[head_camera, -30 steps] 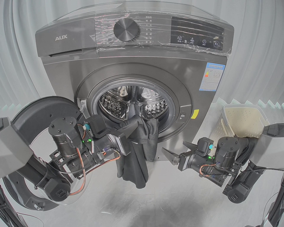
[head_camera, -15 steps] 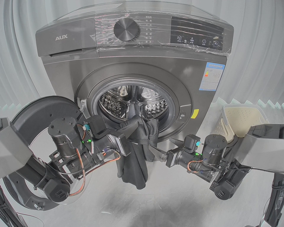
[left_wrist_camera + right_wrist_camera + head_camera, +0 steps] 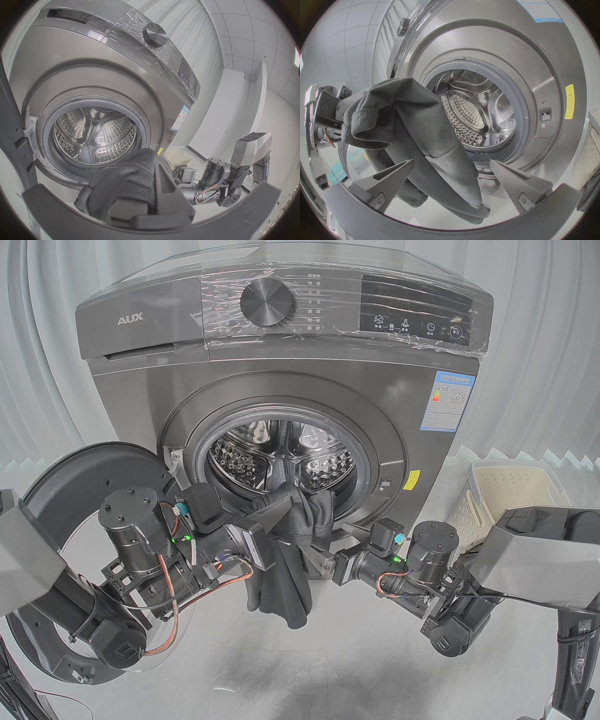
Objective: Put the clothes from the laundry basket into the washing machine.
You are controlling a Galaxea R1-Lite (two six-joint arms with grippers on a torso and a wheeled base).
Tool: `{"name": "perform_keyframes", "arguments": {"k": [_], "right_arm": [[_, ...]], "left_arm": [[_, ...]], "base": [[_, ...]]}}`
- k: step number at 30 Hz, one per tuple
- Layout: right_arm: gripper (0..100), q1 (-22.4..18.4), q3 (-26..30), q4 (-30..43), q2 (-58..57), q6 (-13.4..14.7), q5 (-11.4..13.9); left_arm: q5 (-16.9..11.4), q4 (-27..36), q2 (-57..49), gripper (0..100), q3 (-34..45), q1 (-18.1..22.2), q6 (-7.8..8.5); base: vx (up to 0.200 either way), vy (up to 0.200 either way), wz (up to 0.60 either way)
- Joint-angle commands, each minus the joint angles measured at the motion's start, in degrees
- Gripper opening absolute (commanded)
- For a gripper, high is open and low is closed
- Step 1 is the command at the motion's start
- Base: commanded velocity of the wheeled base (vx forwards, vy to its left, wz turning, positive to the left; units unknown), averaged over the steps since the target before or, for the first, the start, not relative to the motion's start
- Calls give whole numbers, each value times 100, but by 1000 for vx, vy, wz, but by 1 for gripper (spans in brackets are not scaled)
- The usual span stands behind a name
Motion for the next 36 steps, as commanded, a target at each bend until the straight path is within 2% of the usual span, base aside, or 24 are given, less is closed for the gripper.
{"name": "perform_keyframes", "arguments": {"k": [1, 4, 14, 15, 20, 24, 31, 36], "right_arm": [[100, -39, -54, -3, 54, -80, 19], [100, -65, -116, -21, 54, -229, 28], [100, 5, -406, -170, 212, -265, 107], [0, 14, -406, -170, 238, -265, 107], [0, 23, -388, -170, 221, -256, 107], [0, 23, -353, -179, 159, -256, 10], [0, 32, 60, -170, -289, -221, -25], [0, 208, 218, -179, -535, -247, -34]], "left_arm": [[-3, 1, 21, 0, 4, 0, -4], [-3, 1, 30, 0, 13, 9, 5], [-12, -8, 30, 0, 57, 9, -4], [-12, -8, 30, 0, 66, 9, 5], [-3, -96, 56, 0, 84, 18, -4], [-12, -157, 118, 0, 75, 27, 5], [5, -447, 285, 0, 66, 27, -13], [-3, -465, 294, 0, 189, 27, -13]], "base": [[0, 0, 0], [0, 0, 0], [0, 0, 0], [0, 0, 0], [0, 0, 0], [0, 0, 0], [0, 0, 0], [0, 0, 0]]}}
